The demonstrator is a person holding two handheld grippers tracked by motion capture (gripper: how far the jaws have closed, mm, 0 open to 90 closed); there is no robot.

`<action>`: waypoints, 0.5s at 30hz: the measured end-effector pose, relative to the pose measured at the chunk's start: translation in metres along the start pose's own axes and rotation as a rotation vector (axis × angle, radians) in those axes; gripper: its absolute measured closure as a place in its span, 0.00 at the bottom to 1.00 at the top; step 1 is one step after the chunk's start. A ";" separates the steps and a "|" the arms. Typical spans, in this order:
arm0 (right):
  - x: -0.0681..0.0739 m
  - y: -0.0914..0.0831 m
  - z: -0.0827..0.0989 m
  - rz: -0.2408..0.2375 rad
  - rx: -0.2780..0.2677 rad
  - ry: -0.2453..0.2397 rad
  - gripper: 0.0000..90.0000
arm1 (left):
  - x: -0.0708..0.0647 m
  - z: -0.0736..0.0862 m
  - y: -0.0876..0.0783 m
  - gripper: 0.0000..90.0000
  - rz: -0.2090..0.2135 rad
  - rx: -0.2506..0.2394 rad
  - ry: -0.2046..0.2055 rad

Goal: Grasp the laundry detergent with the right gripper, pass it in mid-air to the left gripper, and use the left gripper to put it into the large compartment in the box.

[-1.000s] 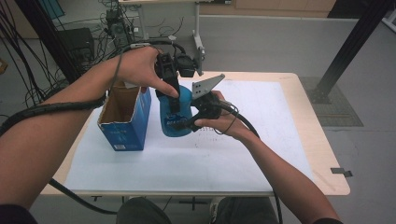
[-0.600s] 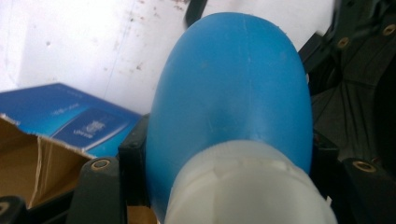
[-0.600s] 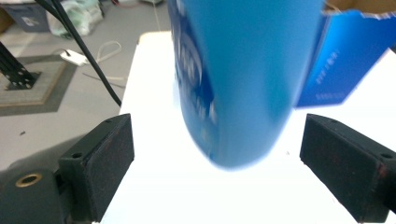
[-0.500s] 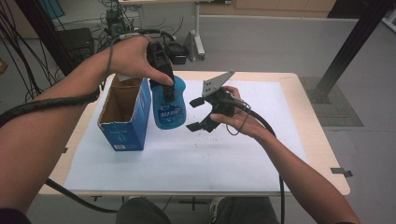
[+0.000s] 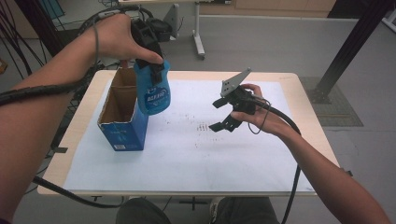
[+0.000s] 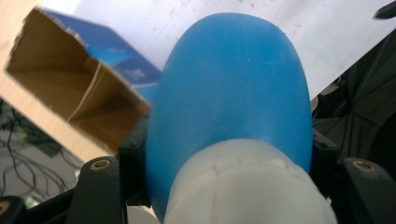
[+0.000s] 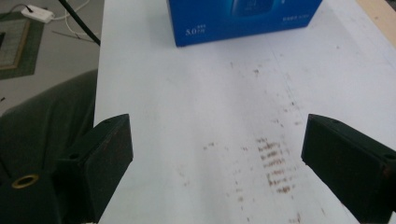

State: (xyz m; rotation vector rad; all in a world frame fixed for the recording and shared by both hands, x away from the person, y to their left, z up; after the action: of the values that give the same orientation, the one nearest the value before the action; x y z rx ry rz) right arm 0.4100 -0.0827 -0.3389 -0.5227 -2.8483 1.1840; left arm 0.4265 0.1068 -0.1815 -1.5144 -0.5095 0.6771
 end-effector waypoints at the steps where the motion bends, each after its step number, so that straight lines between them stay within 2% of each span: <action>1: -0.001 -0.003 0.002 0.005 0.009 0.001 0.10 | 0.001 0.001 -0.002 0.42 0.001 -0.001 -0.009; 3: -0.004 -0.009 0.005 0.023 0.016 -0.006 0.10 | 0.002 0.002 -0.008 0.41 0.012 -0.014 -0.049; 4: -0.006 -0.011 0.005 0.032 0.017 -0.006 0.10 | 0.004 0.003 -0.012 0.41 0.015 -0.028 -0.088; 7: -0.011 -0.020 0.009 0.051 0.028 0.000 0.10 | 0.006 0.005 -0.020 0.41 0.009 -0.052 -0.140; 8: -0.012 -0.022 0.010 0.055 0.032 0.000 0.10 | 0.008 0.006 -0.024 0.41 0.009 -0.060 -0.171; 12: -0.016 -0.030 0.015 0.069 0.059 -0.005 0.10 | 0.018 0.010 -0.036 0.41 -0.006 -0.086 -0.240; 15: -0.018 -0.035 0.017 0.076 0.077 -0.019 0.10 | 0.026 0.013 -0.046 0.41 -0.012 -0.121 -0.311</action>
State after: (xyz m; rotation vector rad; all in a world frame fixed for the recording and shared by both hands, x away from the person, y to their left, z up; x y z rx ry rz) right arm 0.4142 -0.1235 -0.3248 -0.6241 -2.8089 1.3112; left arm 0.4404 0.1372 -0.1382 -1.5249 -0.8065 0.8921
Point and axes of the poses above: each handheld gripper's, and its own axes: y roughly forward along the jaws, z roughly out of its underside, x roughly to its left, the point moved 9 cm from there along y, roughly forward along the jaws, and after that the axes turned 11 degrees about z, right-handed, at the moved point
